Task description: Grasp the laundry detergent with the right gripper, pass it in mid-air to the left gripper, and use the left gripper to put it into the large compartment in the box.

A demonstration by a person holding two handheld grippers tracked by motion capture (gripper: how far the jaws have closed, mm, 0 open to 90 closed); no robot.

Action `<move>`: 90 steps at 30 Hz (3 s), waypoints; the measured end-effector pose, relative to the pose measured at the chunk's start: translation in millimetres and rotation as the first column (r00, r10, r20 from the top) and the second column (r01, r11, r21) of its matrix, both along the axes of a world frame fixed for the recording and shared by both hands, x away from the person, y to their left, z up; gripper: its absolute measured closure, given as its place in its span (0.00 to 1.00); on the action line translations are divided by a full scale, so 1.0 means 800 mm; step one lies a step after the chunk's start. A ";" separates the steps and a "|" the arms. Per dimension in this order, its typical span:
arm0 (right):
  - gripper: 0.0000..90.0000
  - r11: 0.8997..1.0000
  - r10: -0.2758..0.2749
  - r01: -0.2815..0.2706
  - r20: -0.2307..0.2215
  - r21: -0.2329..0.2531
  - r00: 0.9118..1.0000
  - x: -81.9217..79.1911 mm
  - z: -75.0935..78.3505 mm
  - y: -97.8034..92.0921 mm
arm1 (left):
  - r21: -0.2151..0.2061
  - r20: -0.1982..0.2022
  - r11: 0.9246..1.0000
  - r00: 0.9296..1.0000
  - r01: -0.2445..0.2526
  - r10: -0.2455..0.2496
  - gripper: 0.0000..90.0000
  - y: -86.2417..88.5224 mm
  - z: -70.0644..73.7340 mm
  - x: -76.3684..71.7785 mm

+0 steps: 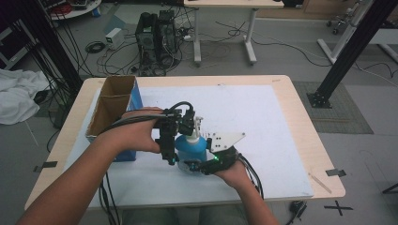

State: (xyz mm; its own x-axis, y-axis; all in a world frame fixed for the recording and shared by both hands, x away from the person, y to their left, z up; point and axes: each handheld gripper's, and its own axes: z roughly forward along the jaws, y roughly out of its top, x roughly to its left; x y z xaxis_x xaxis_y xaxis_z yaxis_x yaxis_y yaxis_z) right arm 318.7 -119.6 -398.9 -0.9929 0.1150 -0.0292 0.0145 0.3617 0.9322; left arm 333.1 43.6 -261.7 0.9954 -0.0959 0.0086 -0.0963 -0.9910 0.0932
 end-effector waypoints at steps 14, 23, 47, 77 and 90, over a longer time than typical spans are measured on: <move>0.51 0.999 0.032 -0.032 0.000 0.008 0.999 -0.002 0.001 0.028 | 0.027 -0.004 1.000 1.000 0.009 -0.009 0.07 -0.007 -0.004 -0.007; 0.51 0.999 0.046 -0.046 -0.006 0.001 0.999 -0.002 0.002 0.035 | 0.049 0.000 0.999 1.000 0.002 -0.002 0.07 -0.007 -0.007 -0.010; 0.51 0.999 0.048 -0.049 0.021 0.019 0.999 -0.001 0.002 0.038 | 0.074 0.015 0.997 1.000 0.002 -0.003 0.27 -0.014 -0.007 -0.015; 0.51 0.998 0.057 -0.058 0.016 0.027 0.998 -0.001 0.001 0.042 | 0.101 -0.006 0.995 1.000 0.016 -0.016 0.43 -0.015 -0.008 -0.016; 0.50 0.997 0.076 -0.077 0.017 0.026 0.997 -0.001 0.004 0.041 | 0.105 -0.014 0.994 1.000 0.004 -0.002 0.44 -0.016 -0.004 -0.018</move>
State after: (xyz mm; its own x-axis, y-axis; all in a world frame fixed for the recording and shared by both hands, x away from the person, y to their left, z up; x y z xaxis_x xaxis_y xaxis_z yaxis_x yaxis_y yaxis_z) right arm 318.1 -86.4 -395.4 -0.9983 0.0399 -0.0430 -0.0271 0.3361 0.9414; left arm 319.1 30.9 -264.5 0.9950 -0.0987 -0.0152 -0.0989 -0.9950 -0.0100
